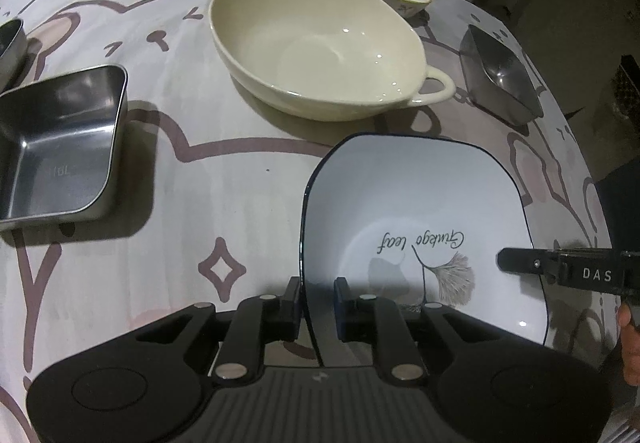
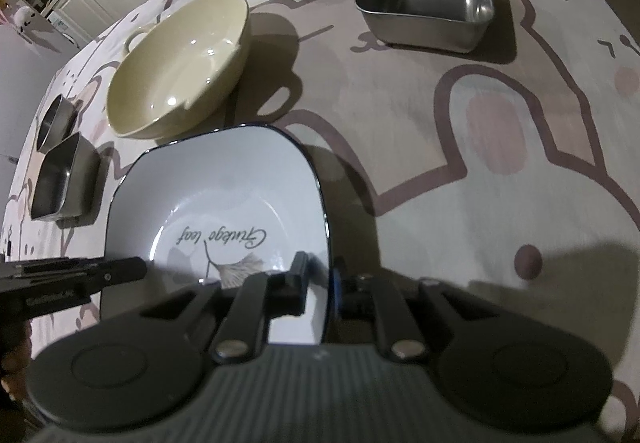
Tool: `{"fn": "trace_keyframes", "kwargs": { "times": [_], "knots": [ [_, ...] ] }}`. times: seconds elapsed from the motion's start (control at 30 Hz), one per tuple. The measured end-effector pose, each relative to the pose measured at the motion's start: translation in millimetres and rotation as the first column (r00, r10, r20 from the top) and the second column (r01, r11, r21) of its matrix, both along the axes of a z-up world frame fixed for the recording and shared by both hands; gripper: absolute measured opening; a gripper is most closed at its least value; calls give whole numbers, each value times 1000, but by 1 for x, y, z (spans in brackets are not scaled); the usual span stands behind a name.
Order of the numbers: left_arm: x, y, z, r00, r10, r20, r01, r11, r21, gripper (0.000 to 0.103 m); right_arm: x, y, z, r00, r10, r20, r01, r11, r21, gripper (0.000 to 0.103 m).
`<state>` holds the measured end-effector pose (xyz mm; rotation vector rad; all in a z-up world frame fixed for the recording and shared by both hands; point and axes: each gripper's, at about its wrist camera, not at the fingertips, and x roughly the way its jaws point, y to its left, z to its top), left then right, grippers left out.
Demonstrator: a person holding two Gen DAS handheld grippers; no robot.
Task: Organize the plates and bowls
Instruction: 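Lower the white plate onto the cloth and open both tools, then move both tools to the cream two-handled bowl and grasp its rim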
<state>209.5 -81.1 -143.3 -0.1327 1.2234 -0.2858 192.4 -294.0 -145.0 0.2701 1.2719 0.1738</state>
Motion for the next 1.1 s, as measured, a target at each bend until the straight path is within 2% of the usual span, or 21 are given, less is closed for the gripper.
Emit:
{"fn": "trace_keyframes", "kwargs": {
  "times": [0.2, 0.27, 0.33, 0.37, 0.47, 0.53, 0.63, 0.73, 0.93, 1.03, 1.1],
  "knots": [
    [-3, 3, 2, 1000, -18, 6, 18, 1000, 5, 20, -5, -1, 2, 1000, 24, -9, -24, 1000, -11, 22],
    [-5, 5, 2, 1000, -19, 5, 19, 1000, 4, 32, -8, -4, 3, 1000, 21, -8, -21, 1000, -17, 28],
    [-7, 6, 4, 1000, -22, 13, 22, 1000, 10, 49, -11, -6, 5, 1000, 19, -4, -19, 1000, -14, 35],
    [-8, 6, 5, 999, -26, 19, 25, 1000, 13, 52, -13, -7, 6, 1000, 18, -1, -18, 1000, -12, 41],
    [-11, 8, 8, 999, -38, 34, 37, 999, 13, 69, -18, -10, 9, 1000, 16, 9, -16, 1000, -12, 51],
    [-14, 8, 10, 998, -49, 38, 48, 999, 11, 84, -22, -12, 12, 1000, 15, 12, -14, 1000, -11, 58],
    [-19, 8, 14, 997, -60, 50, 59, 998, 17, 96, -30, -13, 16, 999, 21, 29, -20, 1000, -13, 71],
    [-25, 8, 19, 996, -69, 61, 68, 997, 20, 101, -39, -12, 21, 998, 26, 50, -25, 1000, -10, 85],
    [-38, 12, 32, 995, -62, 75, 63, 998, -9, 103, -58, -16, 38, 993, 4, 117, -5, 1000, 8, 103],
    [-40, 15, 49, 994, -55, 98, 57, 998, -13, 103, -67, -17, 53, 983, -18, 185, 17, 1000, 9, 103],
    [-37, 17, 66, 987, -51, 154, 50, 999, 11, 103, -71, -19, 65, 972, -44, 231, 37, 999, 33, 103]
  ]
}}
